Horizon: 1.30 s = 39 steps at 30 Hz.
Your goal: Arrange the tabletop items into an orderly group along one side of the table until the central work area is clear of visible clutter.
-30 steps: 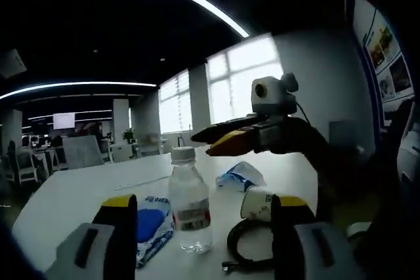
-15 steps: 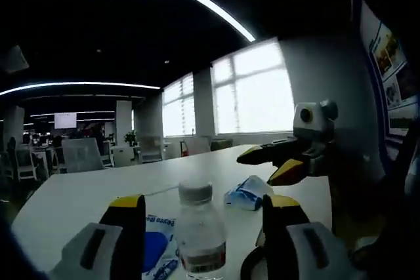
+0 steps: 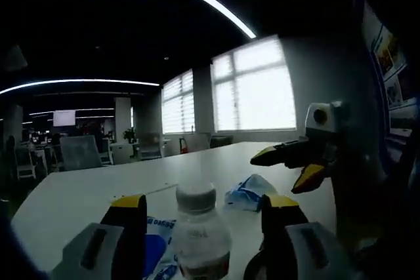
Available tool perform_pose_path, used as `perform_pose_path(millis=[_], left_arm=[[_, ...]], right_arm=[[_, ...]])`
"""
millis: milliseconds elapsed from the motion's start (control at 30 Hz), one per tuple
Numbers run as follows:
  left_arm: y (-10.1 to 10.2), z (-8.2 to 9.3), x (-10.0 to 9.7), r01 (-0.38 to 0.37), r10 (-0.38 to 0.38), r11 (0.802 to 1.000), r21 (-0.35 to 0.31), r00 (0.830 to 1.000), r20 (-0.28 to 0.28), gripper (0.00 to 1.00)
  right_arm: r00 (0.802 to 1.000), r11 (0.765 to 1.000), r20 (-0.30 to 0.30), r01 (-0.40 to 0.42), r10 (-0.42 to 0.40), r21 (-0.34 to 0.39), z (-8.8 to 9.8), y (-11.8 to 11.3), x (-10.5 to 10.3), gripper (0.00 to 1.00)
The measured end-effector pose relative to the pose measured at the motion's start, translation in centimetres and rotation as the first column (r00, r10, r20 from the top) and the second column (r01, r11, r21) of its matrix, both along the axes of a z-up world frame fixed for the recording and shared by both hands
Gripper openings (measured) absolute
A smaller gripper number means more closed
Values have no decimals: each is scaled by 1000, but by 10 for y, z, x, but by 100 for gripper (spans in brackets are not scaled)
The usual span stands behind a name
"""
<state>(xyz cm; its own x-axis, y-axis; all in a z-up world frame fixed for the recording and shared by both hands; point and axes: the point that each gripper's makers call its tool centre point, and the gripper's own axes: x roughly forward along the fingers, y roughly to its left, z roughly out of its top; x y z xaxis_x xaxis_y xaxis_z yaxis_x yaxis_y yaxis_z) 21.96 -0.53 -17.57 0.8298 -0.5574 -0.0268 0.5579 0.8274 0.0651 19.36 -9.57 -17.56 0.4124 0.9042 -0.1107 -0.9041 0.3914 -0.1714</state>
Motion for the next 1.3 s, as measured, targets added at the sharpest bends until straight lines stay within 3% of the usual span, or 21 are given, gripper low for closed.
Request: perform_pose_path(millis=[300,500,733,1300], left_arm=[[0,3,16,-14,14,1000,-25,1000,11,58],[1,1,23,-25,25,1000,4,1000,16,48],[-10,2,17,52,-51,997,-53,999,15,25],[-11,5,19,74,-74,995,-73,997,14,23]], right_arm=[[999,997,4,45,-45,-63,-20,-6,-6,87],[998,997,-10,63,-64,-47,-29,-16,-14,89],[996,996,-27,81,-82,-33,-40,-27,-21,88],[992,993,-61,112,-113,-25,-51,-40,-23,86]])
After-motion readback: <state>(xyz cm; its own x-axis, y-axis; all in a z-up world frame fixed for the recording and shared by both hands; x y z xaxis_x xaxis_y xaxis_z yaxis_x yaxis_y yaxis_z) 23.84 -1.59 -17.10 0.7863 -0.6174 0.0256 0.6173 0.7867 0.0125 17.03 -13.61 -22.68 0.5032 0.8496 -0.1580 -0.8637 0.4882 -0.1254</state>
